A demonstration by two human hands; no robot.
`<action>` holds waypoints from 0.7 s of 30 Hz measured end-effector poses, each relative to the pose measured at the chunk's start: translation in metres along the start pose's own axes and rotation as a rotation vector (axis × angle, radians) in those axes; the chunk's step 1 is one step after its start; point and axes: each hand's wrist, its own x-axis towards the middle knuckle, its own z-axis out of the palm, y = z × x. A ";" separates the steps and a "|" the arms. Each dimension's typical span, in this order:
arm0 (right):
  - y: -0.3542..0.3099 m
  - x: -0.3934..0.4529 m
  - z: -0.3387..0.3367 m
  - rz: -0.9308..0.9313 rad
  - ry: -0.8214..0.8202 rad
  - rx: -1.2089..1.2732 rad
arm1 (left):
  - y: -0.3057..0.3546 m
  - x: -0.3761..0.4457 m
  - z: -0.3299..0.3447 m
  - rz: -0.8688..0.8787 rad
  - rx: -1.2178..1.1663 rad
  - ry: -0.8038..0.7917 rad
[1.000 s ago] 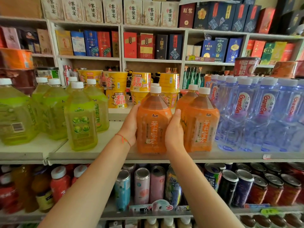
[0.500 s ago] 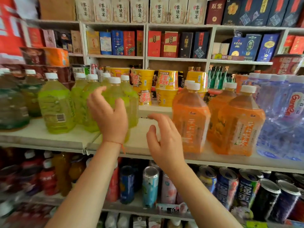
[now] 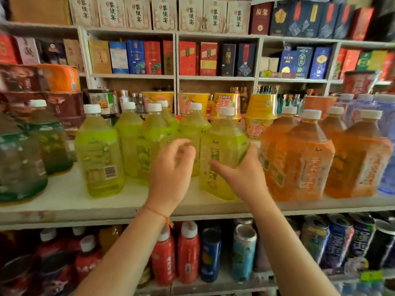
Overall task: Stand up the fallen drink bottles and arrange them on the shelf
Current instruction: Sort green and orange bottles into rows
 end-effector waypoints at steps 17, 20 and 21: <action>-0.008 0.007 0.030 -0.185 0.431 -0.760 | -0.037 0.051 -0.037 0.195 0.769 0.008; -0.030 0.017 0.051 -0.616 0.425 -0.604 | -0.040 0.050 -0.036 0.196 0.766 0.017; -0.039 0.022 0.059 -0.679 0.329 -0.545 | -0.041 0.049 -0.035 0.199 0.772 0.021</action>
